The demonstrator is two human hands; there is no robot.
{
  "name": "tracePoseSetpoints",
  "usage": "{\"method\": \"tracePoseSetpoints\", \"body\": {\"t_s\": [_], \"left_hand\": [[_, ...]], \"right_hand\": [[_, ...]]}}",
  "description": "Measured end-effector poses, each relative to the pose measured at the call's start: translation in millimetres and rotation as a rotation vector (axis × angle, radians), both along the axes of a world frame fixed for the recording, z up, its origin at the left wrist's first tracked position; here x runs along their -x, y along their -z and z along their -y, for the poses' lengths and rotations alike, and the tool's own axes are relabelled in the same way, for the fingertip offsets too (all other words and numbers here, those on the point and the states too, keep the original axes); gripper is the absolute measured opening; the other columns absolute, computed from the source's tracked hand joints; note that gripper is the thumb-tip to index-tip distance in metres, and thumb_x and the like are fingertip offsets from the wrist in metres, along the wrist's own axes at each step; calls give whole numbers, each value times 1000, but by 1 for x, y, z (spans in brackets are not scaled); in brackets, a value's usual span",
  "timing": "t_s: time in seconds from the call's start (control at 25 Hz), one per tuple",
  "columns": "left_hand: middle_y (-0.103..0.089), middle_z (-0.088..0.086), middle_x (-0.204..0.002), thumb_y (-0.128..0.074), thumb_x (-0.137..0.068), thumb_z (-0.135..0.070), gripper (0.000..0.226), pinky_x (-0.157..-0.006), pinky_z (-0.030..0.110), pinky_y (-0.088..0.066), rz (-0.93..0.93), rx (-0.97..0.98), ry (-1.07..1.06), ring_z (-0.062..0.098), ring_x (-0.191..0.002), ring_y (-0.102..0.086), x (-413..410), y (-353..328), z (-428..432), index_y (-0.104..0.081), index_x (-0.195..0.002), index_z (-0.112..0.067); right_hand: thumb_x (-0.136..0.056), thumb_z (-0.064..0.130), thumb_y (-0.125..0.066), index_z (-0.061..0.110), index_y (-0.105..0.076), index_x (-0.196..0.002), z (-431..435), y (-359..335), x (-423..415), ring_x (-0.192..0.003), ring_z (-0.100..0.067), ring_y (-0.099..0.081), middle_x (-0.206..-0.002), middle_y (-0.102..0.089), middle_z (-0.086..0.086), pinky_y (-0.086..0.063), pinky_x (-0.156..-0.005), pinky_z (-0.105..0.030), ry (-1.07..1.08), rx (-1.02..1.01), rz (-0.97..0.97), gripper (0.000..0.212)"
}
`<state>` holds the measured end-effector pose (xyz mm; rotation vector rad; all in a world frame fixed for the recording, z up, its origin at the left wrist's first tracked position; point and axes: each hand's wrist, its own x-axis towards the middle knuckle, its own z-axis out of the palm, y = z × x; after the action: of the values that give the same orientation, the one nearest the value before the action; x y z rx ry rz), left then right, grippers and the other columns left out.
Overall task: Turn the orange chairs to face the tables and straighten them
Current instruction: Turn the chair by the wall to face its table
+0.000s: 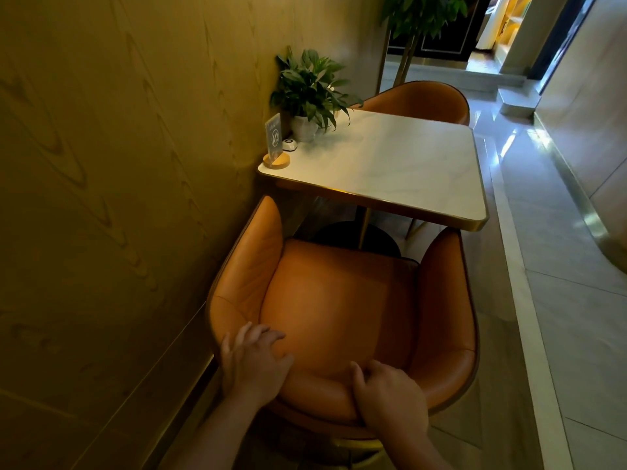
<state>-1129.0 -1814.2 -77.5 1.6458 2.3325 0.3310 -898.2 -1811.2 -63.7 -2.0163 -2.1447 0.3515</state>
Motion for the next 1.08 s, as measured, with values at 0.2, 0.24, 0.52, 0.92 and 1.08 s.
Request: {"method": "tracePoseSetpoints", "body": {"t_s": [0.2, 0.24, 0.52, 0.92, 1.08], "left_hand": [[-45, -15, -149, -49, -84, -66, 52, -121, 49, -2, -46, 110, 81, 15, -147, -22, 38, -1, -40, -55, -131, -47], [-45, -15, -149, -47, -82, -67, 54, -121, 49, -2, -52, 128, 91, 15, -146, -22, 43, -1, -45, -56, -131, -47], [-47, -16, -147, -46, -79, -67, 54, -121, 48, -3, -34, 150, 132, 15, -147, -21, 72, -6, -76, -60, -126, -45], [-45, -7, -153, -31, -85, -74, 66, -120, 54, -3, -190, 320, 263, 23, -149, -21, 91, -7, -118, -52, -140, -43], [-40, -4, -157, -29, -88, -73, 67, -120, 57, -3, -227, 365, 296, 26, -151, -18, 90, -12, -117, -45, -145, -41]], "right_hand": [[-93, 53, -33, 25, -60, -82, -23, 1, 34, -81, -20, -61, -83, -62, 5, -52, -77, -37, 5, 91, -29, 41], [-93, 51, -34, 25, -59, -82, -26, 2, 39, -82, -21, -60, -83, -62, 4, -51, -76, -37, 10, 84, -29, 38], [-91, 55, -34, 25, -56, -82, -44, 4, 71, -90, -20, -58, -89, -61, 5, -48, -75, -35, 88, 58, -82, 38], [-89, 62, -37, 28, -61, -90, -72, -1, 88, -91, -12, -55, -92, -58, 9, -48, -76, -34, 167, 123, -148, 42], [-94, 60, -36, 30, -49, -79, -64, -1, 77, -92, -11, -56, -87, -57, 10, -48, -78, -31, 123, 19, -74, 36]]}}
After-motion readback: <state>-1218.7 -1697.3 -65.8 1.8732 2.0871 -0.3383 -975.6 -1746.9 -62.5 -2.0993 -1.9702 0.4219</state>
